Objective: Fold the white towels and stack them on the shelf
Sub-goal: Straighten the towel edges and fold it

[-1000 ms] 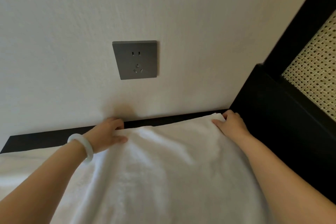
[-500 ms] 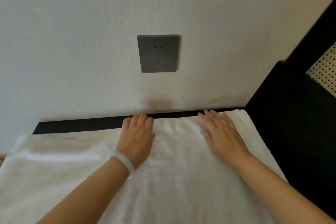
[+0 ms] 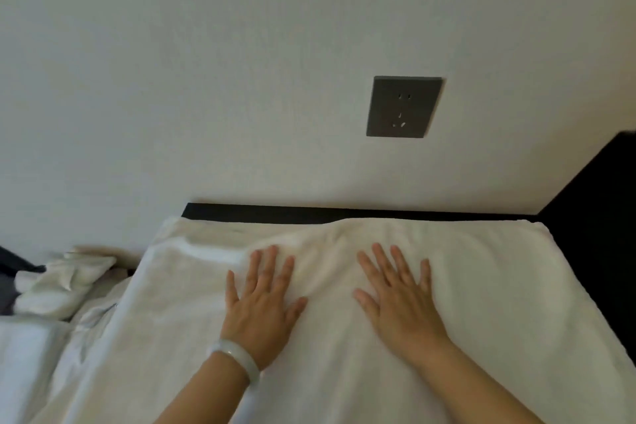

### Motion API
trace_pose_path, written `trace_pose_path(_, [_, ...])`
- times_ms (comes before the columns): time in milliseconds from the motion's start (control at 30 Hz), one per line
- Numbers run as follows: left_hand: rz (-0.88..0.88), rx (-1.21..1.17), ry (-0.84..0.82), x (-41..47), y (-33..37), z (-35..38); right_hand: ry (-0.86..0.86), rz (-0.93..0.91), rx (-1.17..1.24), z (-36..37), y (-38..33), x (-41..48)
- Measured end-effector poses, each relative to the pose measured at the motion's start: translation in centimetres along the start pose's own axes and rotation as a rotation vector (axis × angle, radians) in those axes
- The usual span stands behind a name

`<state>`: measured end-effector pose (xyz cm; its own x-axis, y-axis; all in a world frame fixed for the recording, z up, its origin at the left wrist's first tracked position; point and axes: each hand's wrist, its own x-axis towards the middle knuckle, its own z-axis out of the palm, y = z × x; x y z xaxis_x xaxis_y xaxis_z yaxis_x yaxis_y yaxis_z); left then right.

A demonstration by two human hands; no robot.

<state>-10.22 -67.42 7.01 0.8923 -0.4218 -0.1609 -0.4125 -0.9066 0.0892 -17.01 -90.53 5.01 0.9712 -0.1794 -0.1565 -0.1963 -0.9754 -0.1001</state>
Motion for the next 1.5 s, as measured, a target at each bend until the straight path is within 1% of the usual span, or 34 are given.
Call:
trace_pose_path(33, [-0.020, -0.003, -0.034, 0.1, -1.6, 0.4, 0.000, 0.022, -0.005, 0.0, 0.1, 0.0])
trace_pose_path(100, [-0.015, 0.001, -0.036, 0.2, -3.4, 1.0, -0.025, 0.085, 0.007, -0.3, -0.2, 0.2])
trace_pose_path(167, [-0.008, -0.006, -0.012, 0.1, -3.2, 1.4, -0.035, 0.180, 0.063, -0.8, -1.8, 0.8])
trace_pose_path(200, [-0.002, -0.005, -0.002, 0.0, -2.9, 1.6, -0.012, 0.217, 0.089, -1.1, -3.0, 1.3])
trace_pose_path(300, [0.030, -0.056, -0.004, -0.8, -2.8, 1.6, 0.085, 0.184, 0.111, -1.0, -7.4, 2.2])
trace_pose_path(367, [0.085, -0.107, -0.036, -0.9, -4.0, 0.7, 0.091, 0.162, 0.086, -0.2, -9.1, 2.4])
trace_pose_path(400, [0.102, -0.160, -0.019, -0.9, -5.0, 0.0, 0.084, 0.171, 0.061, 0.3, -9.3, 2.5])
trace_pose_path(467, [0.057, -0.285, 0.117, -0.4, -7.7, -1.7, 0.080, 0.197, 0.018, 0.7, -9.1, 2.7])
trace_pose_path(533, [-0.082, -0.346, 0.253, 0.9, -10.8, -3.3, 0.097, 0.212, -0.033, 0.1, -8.8, 3.3])
trace_pose_path(567, [-0.168, -0.359, 0.279, 1.8, -12.5, -4.0, 0.097, 0.220, -0.061, -0.3, -8.8, 3.8])
trace_pose_path(633, [-0.357, -0.357, 0.247, 3.6, -15.5, -5.1, 0.093, 0.230, -0.077, -0.9, -9.2, 4.8])
trace_pose_path(700, [-0.496, -0.350, 0.127, 5.6, -18.0, -5.5, 0.103, 0.228, -0.029, -0.6, -9.6, 4.9])
trace_pose_path(733, [-0.531, -0.409, 0.064, 6.5, -18.9, -5.7, 0.097, 0.223, 0.000, -0.3, -9.6, 4.9])
trace_pose_path(800, [-0.534, -0.543, -0.013, 8.1, -20.3, -5.6, 0.082, 0.195, 0.033, 0.3, -9.1, 5.0])
trace_pose_path(833, [-0.510, -0.561, -0.019, 8.7, -20.9, -5.5, 0.077, 0.183, 0.040, 0.5, -8.9, 5.1])
trace_pose_path(900, [-0.498, -0.570, 0.034, 9.6, -21.9, -5.0, 0.078, 0.172, 0.042, 0.7, -8.7, 5.3])
trace_pose_path(967, [-0.526, -0.656, 0.109, 9.9, -22.3, -4.7, 0.087, 0.172, 0.039, 0.8, -8.6, 5.3])
trace_pose_path(1000, [-0.538, -0.684, 0.108, 10.1, -22.4, -4.6, 0.090, 0.171, 0.040, 0.8, -8.7, 5.3])
trace_pose_path(1100, [-0.515, -0.709, -0.006, 10.3, -22.9, -4.2, 0.092, 0.168, 0.046, 0.9, -8.6, 5.1])
trace_pose_path(1133, [-0.485, -0.740, 0.014, 10.3, -23.3, -4.5, 0.093, 0.167, 0.050, 0.9, -8.6, 5.1])
trace_pose_path(1167, [-0.458, -0.794, 0.098, 10.4, -23.8, -4.7, 0.093, 0.167, 0.056, 0.9, -8.5, 5.1])
trace_pose_path(1200, [-0.449, -0.856, 0.223, 10.4, -24.3, -4.9, 0.093, 0.167, 0.060, 1.0, -8.5, 5.2])
trace_pose_path(1233, [-0.468, -0.911, 0.350, 10.5, -24.8, -5.0, 0.092, 0.167, 0.058, 1.0, -8.5, 5.2])
trace_pose_path(1267, [-0.496, -0.955, 0.430, 10.5, -25.1, -5.0, 0.092, 0.166, 0.049, 1.1, -8.5, 5.3])
trace_pose_path(1300, [-0.532, -0.975, 0.435, 10.5, -25.1, -4.7, 0.089, 0.162, 0.036, 1.2, -8.5, 5.3])
trace_pose_path(1333, [-0.568, -0.972, 0.381, 10.6, -24.9, -4.1, 0.083, 0.159, 0.027, 1.2, -8.5, 5.3])
trace_pose_path(1433, [-0.616, -0.923, 0.083, 10.8, -24.1, -2.0, 0.084, 0.163, 0.021, 1.2, -8.4, 5.3])
trace_pose_path(1500, [-0.654, -0.953, -0.053, 10.6, -24.1, -1.2, 0.093, 0.158, 0.022, 1.3, -8.4, 5.3])
